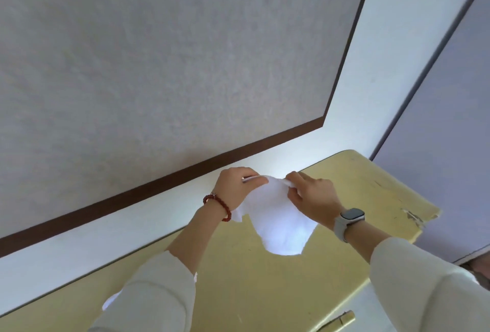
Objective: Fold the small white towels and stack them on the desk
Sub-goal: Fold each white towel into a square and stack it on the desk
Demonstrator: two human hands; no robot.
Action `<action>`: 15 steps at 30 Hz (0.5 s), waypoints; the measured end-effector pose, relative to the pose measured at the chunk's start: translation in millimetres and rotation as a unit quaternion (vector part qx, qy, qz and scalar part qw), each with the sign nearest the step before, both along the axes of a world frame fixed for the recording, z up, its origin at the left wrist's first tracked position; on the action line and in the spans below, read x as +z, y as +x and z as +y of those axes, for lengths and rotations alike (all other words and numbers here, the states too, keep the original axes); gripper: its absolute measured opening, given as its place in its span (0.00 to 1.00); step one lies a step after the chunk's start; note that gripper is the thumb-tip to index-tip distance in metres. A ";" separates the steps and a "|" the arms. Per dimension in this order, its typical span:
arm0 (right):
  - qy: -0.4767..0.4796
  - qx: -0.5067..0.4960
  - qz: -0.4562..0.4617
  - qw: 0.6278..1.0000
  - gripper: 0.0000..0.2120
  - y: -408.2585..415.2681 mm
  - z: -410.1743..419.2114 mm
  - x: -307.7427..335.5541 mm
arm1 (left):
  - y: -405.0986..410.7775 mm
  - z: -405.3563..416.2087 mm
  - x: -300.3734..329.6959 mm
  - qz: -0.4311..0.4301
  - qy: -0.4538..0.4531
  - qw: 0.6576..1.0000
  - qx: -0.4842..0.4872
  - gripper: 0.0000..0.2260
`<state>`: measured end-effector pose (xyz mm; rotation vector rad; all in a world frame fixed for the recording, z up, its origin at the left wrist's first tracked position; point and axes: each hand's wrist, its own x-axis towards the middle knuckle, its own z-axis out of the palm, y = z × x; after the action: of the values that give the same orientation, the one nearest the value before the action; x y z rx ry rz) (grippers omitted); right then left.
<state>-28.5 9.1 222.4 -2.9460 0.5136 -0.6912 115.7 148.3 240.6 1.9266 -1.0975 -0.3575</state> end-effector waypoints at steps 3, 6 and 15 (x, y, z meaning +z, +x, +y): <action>0.013 -0.015 -0.014 1.000 0.12 -8.2 -18.2 5.4 | 5.0 -11.5 7.3 -0.034 0.034 0.998 -0.038 0.06; 0.036 -0.048 0.001 0.998 0.18 -12.5 -33.5 5.6 | 9.9 -18.8 3.1 -0.056 0.075 0.994 -0.059 0.06; 0.074 -0.153 0.016 0.985 0.14 -7.8 -78.3 4.7 | 40.6 -40.6 -11.7 -0.122 0.174 0.977 0.036 0.09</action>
<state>-36.3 -69.2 227.1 -2.7712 0.9892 -0.6011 156.3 107.7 228.9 2.3641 -1.1773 -0.2939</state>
